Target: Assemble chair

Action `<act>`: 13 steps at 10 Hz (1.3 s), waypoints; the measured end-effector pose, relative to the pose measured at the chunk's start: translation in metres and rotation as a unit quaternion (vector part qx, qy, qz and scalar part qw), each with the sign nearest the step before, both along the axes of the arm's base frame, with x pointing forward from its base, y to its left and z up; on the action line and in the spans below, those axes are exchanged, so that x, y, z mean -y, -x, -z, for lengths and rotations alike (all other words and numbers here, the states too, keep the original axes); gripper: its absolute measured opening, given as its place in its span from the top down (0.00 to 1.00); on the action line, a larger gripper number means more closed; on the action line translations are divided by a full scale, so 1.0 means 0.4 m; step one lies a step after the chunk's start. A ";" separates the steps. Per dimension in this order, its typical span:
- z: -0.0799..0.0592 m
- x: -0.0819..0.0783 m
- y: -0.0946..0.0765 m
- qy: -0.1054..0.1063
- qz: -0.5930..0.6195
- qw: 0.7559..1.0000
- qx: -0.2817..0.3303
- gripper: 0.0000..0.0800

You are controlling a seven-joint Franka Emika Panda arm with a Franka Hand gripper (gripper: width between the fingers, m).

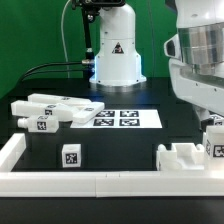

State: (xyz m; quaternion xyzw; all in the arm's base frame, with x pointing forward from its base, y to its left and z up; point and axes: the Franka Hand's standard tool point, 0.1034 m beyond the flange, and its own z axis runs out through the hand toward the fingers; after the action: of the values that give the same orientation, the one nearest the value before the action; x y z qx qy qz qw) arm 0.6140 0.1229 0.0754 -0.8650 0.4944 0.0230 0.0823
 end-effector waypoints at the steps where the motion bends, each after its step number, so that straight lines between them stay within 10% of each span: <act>1: 0.002 -0.008 0.004 0.006 -0.051 0.999 0.007 0.20; 7: 0.009 -0.012 0.003 0.053 -0.308 0.948 0.053 0.19; 9: 0.010 -0.010 0.002 0.054 -0.308 0.948 0.053 0.50; 13: 0.009 0.000 0.001 0.041 -0.117 0.992 0.029 0.62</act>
Offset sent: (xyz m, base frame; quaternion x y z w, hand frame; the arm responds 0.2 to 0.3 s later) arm 0.0000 0.0000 0.0000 0.0000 0.0000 -0.1938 0.9810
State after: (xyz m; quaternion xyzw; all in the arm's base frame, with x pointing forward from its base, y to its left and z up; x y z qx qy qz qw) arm 0.6137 0.1230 0.0718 -0.9199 0.3877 -0.0125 0.0581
